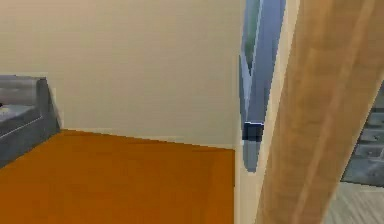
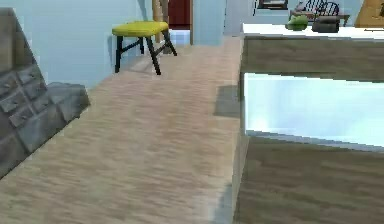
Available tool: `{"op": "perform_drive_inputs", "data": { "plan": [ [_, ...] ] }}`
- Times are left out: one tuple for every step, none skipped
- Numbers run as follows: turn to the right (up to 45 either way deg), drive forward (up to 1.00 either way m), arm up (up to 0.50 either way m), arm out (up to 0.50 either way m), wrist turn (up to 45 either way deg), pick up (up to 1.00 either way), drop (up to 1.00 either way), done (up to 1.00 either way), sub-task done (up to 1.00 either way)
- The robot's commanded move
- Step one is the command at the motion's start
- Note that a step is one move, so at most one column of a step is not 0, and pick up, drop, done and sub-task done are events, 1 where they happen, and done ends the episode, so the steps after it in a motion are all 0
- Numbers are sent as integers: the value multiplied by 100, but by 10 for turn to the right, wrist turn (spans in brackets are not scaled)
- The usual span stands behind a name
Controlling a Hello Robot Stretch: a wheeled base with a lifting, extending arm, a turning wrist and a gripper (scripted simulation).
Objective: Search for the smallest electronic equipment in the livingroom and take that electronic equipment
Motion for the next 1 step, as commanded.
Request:
{"op": "perform_drive_inputs", "data": {
  "plan": [
    [-450, 0, 0, 0, 0, 0, 0, 0, 0]
  ]
}}
